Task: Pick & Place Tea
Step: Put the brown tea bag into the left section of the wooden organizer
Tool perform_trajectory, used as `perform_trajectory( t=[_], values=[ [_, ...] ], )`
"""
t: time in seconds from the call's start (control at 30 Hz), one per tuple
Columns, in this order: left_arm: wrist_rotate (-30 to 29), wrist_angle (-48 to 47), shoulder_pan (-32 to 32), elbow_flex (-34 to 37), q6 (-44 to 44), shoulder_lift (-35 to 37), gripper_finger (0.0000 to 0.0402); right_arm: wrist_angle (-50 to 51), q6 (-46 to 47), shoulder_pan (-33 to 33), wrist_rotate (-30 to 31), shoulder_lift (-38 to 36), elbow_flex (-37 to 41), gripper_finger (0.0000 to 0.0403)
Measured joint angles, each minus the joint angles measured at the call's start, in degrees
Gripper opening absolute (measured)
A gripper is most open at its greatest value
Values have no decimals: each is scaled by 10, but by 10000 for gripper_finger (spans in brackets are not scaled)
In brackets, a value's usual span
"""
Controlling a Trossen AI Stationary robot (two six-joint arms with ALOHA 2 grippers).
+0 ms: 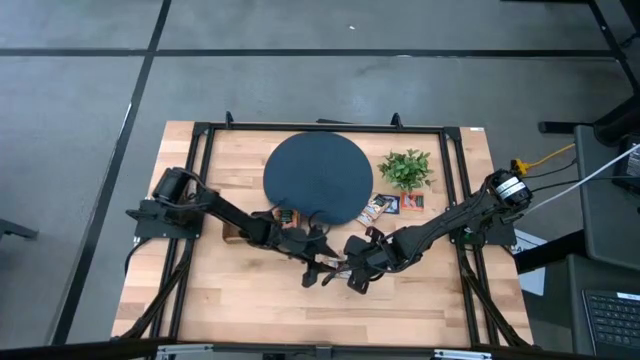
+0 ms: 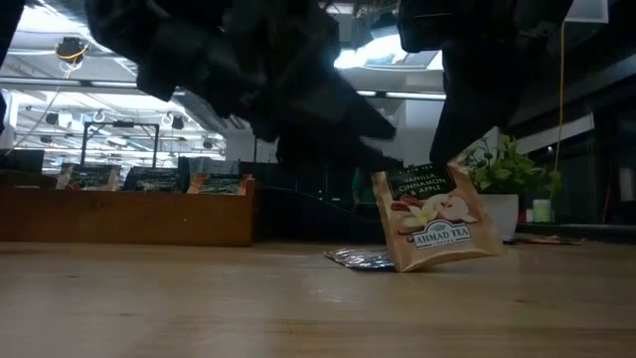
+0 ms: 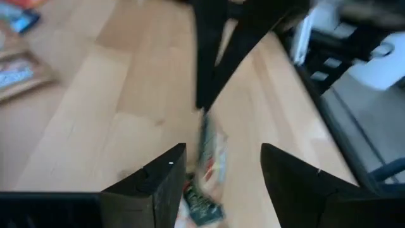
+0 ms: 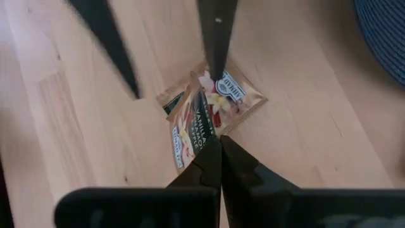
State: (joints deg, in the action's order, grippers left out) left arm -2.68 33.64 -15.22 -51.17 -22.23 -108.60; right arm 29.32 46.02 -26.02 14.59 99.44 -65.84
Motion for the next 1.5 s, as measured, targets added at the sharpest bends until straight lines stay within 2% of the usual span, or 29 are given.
perform_trajectory(
  t=[0.17,0.53,0.97,1.13,1.33,1.5],
  values=[
    [-2,-67,4,-26,4,-5,198,-4,-2,0,4,0,0,2],
    [24,-75,7,-32,-5,-4,197,-24,-17,0,9,-1,0,2],
    [23,-86,11,-32,-10,-4,142,-19,-13,0,5,-1,0,9],
    [23,-102,10,-32,-10,-4,139,-21,19,0,-6,-1,23,54],
    [22,-113,7,-31,-11,-8,110,-32,84,1,-7,-1,75,146],
    [23,-111,1,-31,-11,-29,62,-161,92,10,-24,-1,135,215]
  ],
)
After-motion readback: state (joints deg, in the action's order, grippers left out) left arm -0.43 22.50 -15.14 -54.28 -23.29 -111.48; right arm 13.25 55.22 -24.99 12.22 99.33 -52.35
